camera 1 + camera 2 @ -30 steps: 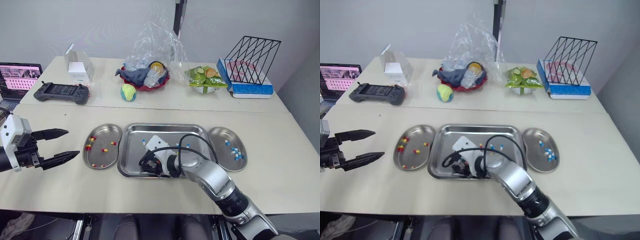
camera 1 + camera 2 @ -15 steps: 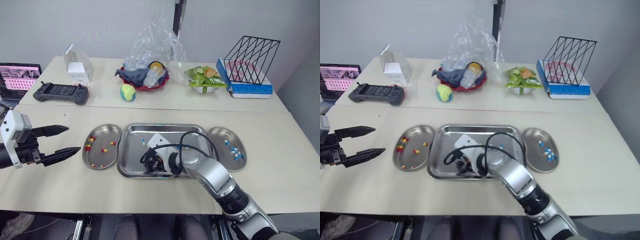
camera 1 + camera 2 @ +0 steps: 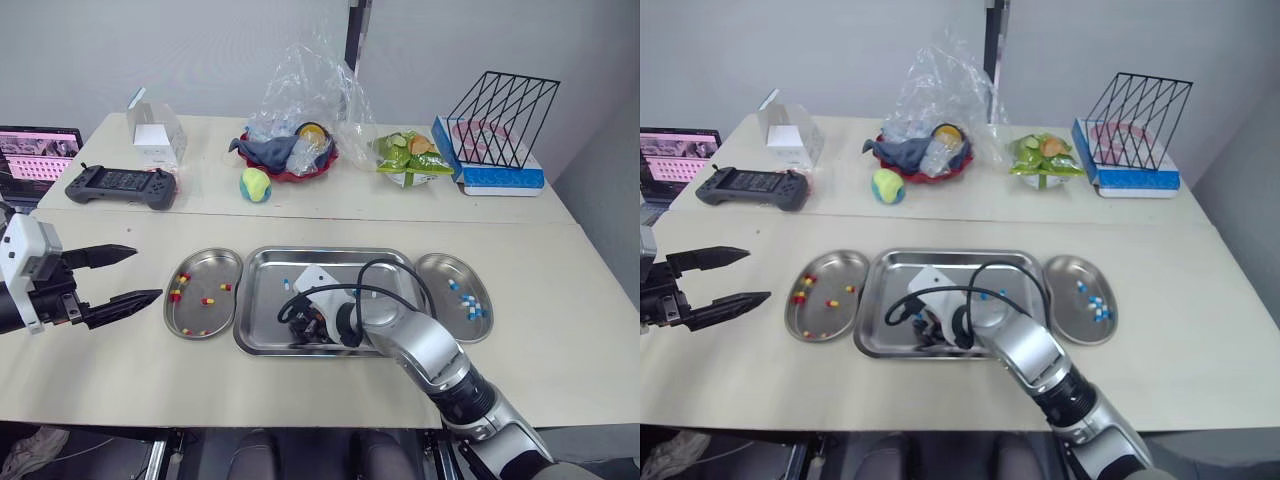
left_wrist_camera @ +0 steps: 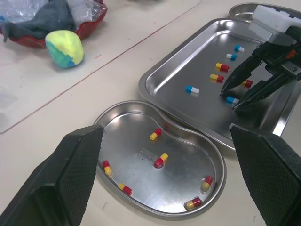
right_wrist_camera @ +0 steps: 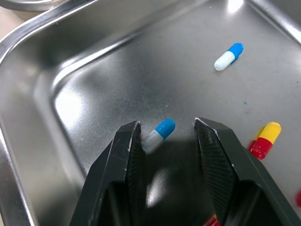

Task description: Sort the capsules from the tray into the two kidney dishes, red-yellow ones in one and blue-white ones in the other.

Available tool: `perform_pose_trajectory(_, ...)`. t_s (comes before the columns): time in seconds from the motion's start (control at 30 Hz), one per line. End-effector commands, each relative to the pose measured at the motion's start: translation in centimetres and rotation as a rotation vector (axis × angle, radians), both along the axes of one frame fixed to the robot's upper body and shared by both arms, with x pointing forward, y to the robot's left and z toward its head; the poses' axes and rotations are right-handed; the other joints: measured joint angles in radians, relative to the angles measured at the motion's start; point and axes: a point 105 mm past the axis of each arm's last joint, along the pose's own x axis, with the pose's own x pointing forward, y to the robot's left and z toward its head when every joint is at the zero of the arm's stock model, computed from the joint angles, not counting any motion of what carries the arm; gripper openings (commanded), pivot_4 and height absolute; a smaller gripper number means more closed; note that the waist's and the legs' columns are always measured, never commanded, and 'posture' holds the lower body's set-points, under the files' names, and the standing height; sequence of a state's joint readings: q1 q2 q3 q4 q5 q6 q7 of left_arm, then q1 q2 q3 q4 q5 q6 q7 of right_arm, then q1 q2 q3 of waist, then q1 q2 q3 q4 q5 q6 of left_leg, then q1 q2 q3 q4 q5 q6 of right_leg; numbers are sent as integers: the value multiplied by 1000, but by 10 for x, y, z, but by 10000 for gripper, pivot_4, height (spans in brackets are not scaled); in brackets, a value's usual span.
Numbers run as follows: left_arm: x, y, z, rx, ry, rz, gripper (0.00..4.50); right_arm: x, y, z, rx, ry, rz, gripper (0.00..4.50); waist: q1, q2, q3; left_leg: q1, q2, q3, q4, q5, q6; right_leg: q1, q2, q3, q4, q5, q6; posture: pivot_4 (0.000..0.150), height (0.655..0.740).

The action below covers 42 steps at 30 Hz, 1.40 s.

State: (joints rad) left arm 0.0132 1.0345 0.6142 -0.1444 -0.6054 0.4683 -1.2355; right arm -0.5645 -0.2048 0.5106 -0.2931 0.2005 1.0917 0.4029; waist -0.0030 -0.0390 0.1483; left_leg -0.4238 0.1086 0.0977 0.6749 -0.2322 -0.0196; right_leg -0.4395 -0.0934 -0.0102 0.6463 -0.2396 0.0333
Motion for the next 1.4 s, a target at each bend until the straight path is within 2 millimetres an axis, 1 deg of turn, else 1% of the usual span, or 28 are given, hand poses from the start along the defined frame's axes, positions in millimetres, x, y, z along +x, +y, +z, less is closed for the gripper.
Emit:
perform_pose_trajectory(0.03, -3, -1, 13, 9, -42, 0, 45000, 5, -1, 11, 16, -31, -16, 19390, 0, 0, 0, 0, 0, 0, 0, 0, 0, 0, 0, 0, 0, 0, 0, 1500, 7334)
perform_pose_trajectory(0.2, -3, 0, 13, 10, -44, 4, 45000, 6, -2, 10, 13, -19, -26, 19390, -1, 0, 0, 0, 0, 0, 0, 0, 0, 0, 0, 0, 0, 0, 0, 1500, 7334)
perform_pose_trajectory(0.23, -3, 0, 13, 11, -44, 4, 45000, 6, -2, 9, 15, -13, -29, 15205, -1, 0, 0, 0, 0, 0, 0, 0, 0, 0, 0, 0, 0, 0, 0, 1500, 7334)
perform_pose_trajectory(0.27, -3, -1, 13, 12, -45, 4, 45000, 6, -2, 8, 16, -8, -30, 14077, -2, 0, 0, 0, 0, 0, 0, 0, 0, 0, 0, 0, 0, 0, 0, 1500, 7334)
perform_pose_trajectory(0.3, -3, -1, 13, 15, -44, 1, 45000, 6, -2, 8, 17, -4, -30, 11386, -2, 0, 0, 0, 0, 0, 0, 0, 0, 0, 0, 0, 0, 0, 0, 1500, 7334)
perform_pose_trajectory(0.4, -2, -1, 13, 18, -45, -2, 45000, 6, -2, 7, 18, 3, -31, 1371, -2, 0, 0, 0, 0, 0, 0, 0, 0, 0, 0, 0, 0, 0, 0, 1500, 7334)
perform_pose_trajectory(0.43, -2, -1, 14, 19, -46, -1, 45000, 6, -2, 7, 17, 4, -31, 618, -2, 0, 0, 0, 0, 0, 0, 0, 0, 0, 0, 0, 0, 0, 0, 1500, 7334)
perform_pose_trajectory(0.63, -2, -1, 15, 15, -44, -13, 45000, 8, -1, 11, 8, -25, -2, 618, -4, 0, 0, 0, 0, 0, 0, 0, 0, 0, 0, 0, 0, 0, 0, 1500, 7334)
perform_pose_trajectory(0.7, -2, 0, 16, 15, -44, -14, 45000, 8, 2, 20, 44, -48, 38, 618, -3, 0, 0, 0, 0, 0, -1, 0, 0, 0, 0, 0, 0, 0, 0, 1500, 7334)
perform_pose_trajectory(0.8, -2, 1, 17, 13, -47, -15, 45000, 6, 0, 38, 155, -34, 85, 618, -4, 0, 0, 0, 0, 0, -1, 0, 0, 0, 0, 0, 0, 0, 0, 1500, 7334)
perform_pose_trajectory(0.87, -1, 1, 16, 8, -47, -19, 45000, 8, -12, 52, 213, -38, 110, 618, -3, 0, 0, 0, 0, 0, -1, 0, 0, 0, 0, 0, 0, 0, 0, 1500, 7334)
perform_pose_trajectory(0.93, -1, 1, 16, 6, -46, -22, 45000, 10, -19, 60, 236, -43, 121, 618, -1, 0, 0, 0, 0, 0, -1, 0, 0, 0, 0, 0, 0, 0, 0, 1500, 7334)
perform_pose_trajectory(1.03, 2, 1, 14, -4, -49, -26, 45000, 26, -49, 76, 263, -54, 87, 618, 0, 0, 0, 0, 0, 0, -1, 0, 0, 0, 0, -1, 0, 0, 0, 1500, 7334)
perform_pose_trajectory(1.07, 3, 1, 13, -5, -54, -28, 45000, 33, -65, 82, 261, -63, 70, 618, 1, 0, 0, 0, 0, 0, -1, 0, 0, 0, 0, -1, 0, 0, 0, 1500, 7334)
perform_pose_trajectory(1.13, 7, 0, 11, -7, -68, -32, 45000, 50, -115, 92, 205, -99, -17, 618, 9, 0, 0, 0, 0, 0, -1, 0, 0, 0, 0, -1, -1, 0, 0, 1500, 7334)
perform_pose_trajectory(1.2, 9, 0, 8, -8, -69, -34, 45000, 58, -151, 98, 156, -118, -85, 618, 18, 1, 1, 0, -1, 0, -1, 0, 0, 1, -1, 0, -3, 0, 0, 1500, 7334)
perform_pose_trajectory(1.27, 11, 0, 6, -5, -70, -37, 45000, 61, -177, 99, 116, -115, -151, 618, 16, 1, 1, 0, -1, 0, -2, 0, 0, 1, -1, 0, -4, 0, 0, 1500, 7334)
perform_pose_trajectory(1.33, 13, -1, 5, -11, -69, -46, 45000, 59, -206, 97, 65, -105, -211, 618, 12, 1, 1, 0, -1, 0, -3, 0, 0, 1, 0, 0, -4, 0, 0, 1500, 7334)
perform_pose_trajectory(1.4, 14, -2, 4, -14, -69, -50, 45000, 54, -224, 92, 24, -90, -238, 618, 9, 1, 1, 1, -1, 0, -5, 0, 0, 0, 1, 1, -4, 0, -1, 1500, 7334)
